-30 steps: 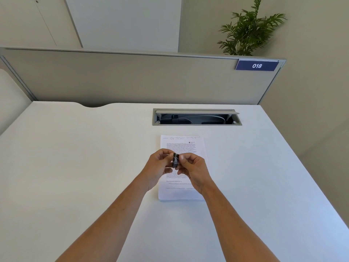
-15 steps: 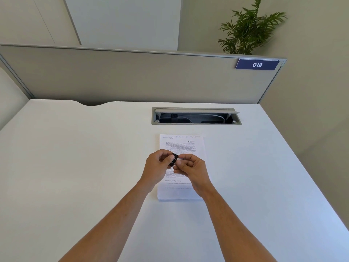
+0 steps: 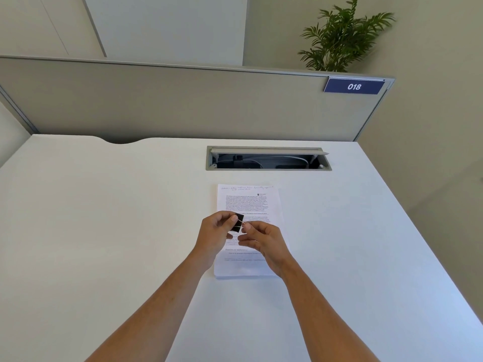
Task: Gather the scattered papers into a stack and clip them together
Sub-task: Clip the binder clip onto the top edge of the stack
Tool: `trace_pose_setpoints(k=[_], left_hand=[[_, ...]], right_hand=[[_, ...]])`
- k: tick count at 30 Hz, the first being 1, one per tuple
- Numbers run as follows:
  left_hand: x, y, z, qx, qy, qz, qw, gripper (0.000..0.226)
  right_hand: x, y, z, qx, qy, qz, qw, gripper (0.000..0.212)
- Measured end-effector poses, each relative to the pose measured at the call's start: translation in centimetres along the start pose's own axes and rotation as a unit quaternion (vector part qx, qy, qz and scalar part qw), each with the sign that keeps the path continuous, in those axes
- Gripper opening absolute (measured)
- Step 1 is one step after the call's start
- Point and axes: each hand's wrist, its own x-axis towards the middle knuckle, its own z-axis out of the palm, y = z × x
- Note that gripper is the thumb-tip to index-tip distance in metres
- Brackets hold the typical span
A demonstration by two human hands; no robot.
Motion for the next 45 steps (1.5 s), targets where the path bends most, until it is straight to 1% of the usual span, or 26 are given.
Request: trace_pose_setpoints(k=[4,6,8,9,11,14,17,20,27,31,32,36,42,45], left_hand=[[0.3,-0.5,0.4,0.022,0.012,-0.014,1.000,0.010],[0.6,-1.2,0.5,0.050,0.031,-0.024,0.998,0.007],[1.0,-1.9,0.4,0.107,0.058,-0.032,0.992,0.004],[1.2,-2.3,0.3,0.151,0.073,-0.038,0.985,0.007],[1.5,-3.2,0.1,0.234,0.096,-0.054,0.966,0.022],[2.0,-4.0,0.1,0.313,0.114,-0.080,0.940,0.038],[2.2,-4.4,0.9,0.339,0.118,-0.107,0.927,0.052],[2.2,-4.5,1.8,0.369,0.119,-0.116,0.914,0.060],[2.7,-3.8,3.7,0.395,0.130,-0.158,0.896,0.073],[3.5,-3.3,4.2,0.391,0.142,-0.189,0.890,0.072],[3.7,-3.2,4.2,0.389,0.145,-0.197,0.888,0.071],[4.8,-3.2,3.5,0.358,0.162,-0.228,0.891,0.066],[6.3,-2.7,2.6,0.305,0.164,-0.264,0.900,0.064],[6.6,-3.0,2.5,0.299,0.163,-0.270,0.900,0.070]], right_hand=[[0.1,0.5,-0.6,-0.036,0.039,-0.013,0.999,0.018],[0.3,1.0,-1.3,-0.052,0.075,-0.012,0.996,0.020],[0.5,1.2,-2.4,-0.053,0.126,-0.002,0.991,0.019],[0.5,1.3,-3.1,-0.052,0.153,0.004,0.987,0.020],[0.7,1.5,-4.7,-0.056,0.203,0.011,0.977,0.021],[1.0,2.0,-6.7,-0.073,0.259,0.013,0.963,0.021],[1.2,2.8,-7.4,-0.101,0.268,0.014,0.958,0.024],[1.3,3.5,-7.2,-0.125,0.266,0.014,0.956,0.025],[1.7,5.8,-7.4,-0.191,0.285,-0.031,0.939,0.037],[1.5,6.6,-7.3,-0.211,0.295,-0.056,0.930,0.033],[1.4,6.7,-7.1,-0.220,0.297,-0.066,0.927,0.036],[1.5,7.5,-7.1,-0.252,0.299,-0.079,0.917,0.043],[1.8,7.9,-7.3,-0.283,0.302,-0.088,0.906,0.041],[1.9,8.1,-7.3,-0.293,0.302,-0.094,0.902,0.041]])
